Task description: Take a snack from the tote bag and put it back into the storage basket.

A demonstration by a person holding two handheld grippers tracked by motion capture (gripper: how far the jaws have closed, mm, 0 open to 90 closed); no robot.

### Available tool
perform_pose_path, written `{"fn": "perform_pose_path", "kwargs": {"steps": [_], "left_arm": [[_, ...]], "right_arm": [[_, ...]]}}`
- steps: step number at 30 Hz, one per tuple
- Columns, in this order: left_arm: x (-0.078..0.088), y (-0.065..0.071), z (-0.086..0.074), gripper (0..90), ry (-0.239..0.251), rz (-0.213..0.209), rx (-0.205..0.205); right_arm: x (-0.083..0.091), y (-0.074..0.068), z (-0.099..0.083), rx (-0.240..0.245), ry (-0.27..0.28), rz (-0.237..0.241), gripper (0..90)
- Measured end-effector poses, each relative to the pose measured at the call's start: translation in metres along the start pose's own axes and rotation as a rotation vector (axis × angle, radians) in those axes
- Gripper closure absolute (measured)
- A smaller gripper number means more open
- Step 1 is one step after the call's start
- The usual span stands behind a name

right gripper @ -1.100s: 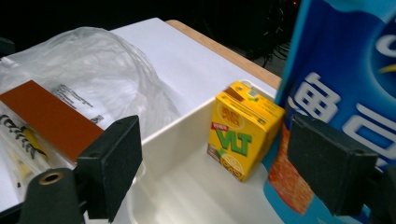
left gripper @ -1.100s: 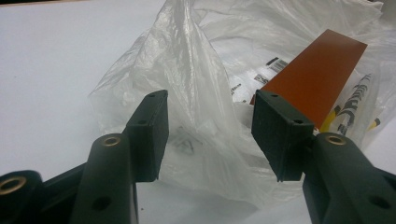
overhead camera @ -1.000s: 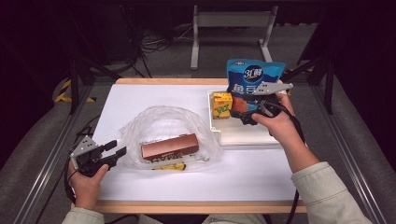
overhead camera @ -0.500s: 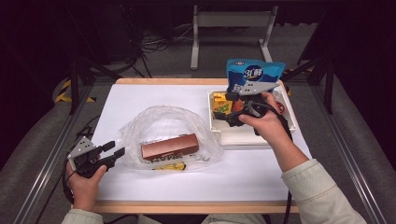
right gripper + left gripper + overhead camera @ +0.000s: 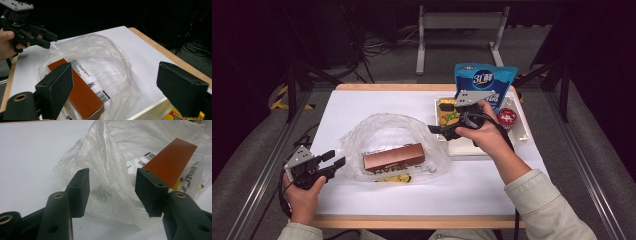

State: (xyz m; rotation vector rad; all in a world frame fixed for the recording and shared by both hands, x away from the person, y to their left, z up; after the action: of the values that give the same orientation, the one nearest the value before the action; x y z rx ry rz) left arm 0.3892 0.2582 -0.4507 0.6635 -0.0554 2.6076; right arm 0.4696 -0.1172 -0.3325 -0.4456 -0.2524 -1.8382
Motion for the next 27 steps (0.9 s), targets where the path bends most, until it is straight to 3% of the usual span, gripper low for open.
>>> {"fn": "perform_pose_path", "kwargs": {"steps": [12, 27], "left_arm": [[0.003, -0.001, -0.001, 45.8, -0.001, 0.001, -0.008], [0.025, -0.008, -0.014, 45.7, 0.004, 0.042, 0.031]], "right_arm": [[-0.041, -0.012, -0.003, 0.027, -0.052, 0.066, 13.7], [-0.077, -0.02, -0.012, 0.063, -0.151, 0.129, 14.6]]}}
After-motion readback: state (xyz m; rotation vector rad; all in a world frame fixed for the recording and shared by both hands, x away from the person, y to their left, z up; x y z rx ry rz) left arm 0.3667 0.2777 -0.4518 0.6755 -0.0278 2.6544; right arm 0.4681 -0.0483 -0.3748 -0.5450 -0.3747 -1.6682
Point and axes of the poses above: each handheld gripper's, and its own axes: x roughly backward along the jaws, z roughly out of its top, y roughly to its right, the point moved 6 cm from there along -x, roughly forward along the jaws, and after that the axes turned 10 degrees about z, right-handed, at the moved point
